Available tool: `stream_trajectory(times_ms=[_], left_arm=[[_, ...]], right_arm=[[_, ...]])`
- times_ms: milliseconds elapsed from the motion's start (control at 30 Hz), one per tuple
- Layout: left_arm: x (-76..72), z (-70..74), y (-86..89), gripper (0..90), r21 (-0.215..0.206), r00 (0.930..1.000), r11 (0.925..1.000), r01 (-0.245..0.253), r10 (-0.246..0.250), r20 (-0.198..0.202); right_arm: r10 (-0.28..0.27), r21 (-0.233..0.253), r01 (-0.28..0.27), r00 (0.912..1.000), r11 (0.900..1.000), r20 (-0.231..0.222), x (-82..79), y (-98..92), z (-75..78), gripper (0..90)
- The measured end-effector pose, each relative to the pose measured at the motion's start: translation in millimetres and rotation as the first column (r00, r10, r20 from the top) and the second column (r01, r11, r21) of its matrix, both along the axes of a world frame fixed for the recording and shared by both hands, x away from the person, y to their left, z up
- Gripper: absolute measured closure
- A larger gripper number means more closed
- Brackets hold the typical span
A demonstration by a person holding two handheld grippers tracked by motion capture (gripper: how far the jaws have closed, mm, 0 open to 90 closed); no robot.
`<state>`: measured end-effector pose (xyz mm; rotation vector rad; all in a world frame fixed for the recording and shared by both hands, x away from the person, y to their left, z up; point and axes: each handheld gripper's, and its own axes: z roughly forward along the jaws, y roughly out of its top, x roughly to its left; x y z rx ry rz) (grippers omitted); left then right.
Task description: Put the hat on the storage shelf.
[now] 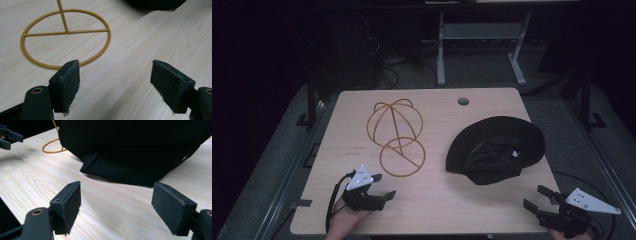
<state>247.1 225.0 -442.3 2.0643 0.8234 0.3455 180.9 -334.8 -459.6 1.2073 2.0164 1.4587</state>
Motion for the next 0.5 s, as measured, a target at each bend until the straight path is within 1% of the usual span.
stream_trajectory(times_ms=[100, 300, 500], left_arm=[[0.4, -1.2, 1.7, 22.8, 0.008, 1.0000, 1.0000, 0.000, 0.001, -0.004], [-0.5, -1.4, 0.4, 22.8, -0.005, 1.0000, 1.0000, -0.001, 0.001, -0.007], [-2.1, -0.9, -5.0, 22.8, 0.006, 0.9996, 0.9996, 0.027, -0.027, -0.004]], right_arm=[[0.000, 0.002, 0.000, 1.0000, 1.000, -0.001, 1.9, -0.4, -0.6, 22.7], [-0.001, 0.003, 0.001, 1.0000, 1.000, -0.002, 2.5, -0.2, 0.1, 22.2], [-0.005, 0.007, 0.005, 1.0000, 1.000, 0.001, 1.1, -1.1, 1.2, 22.1]])
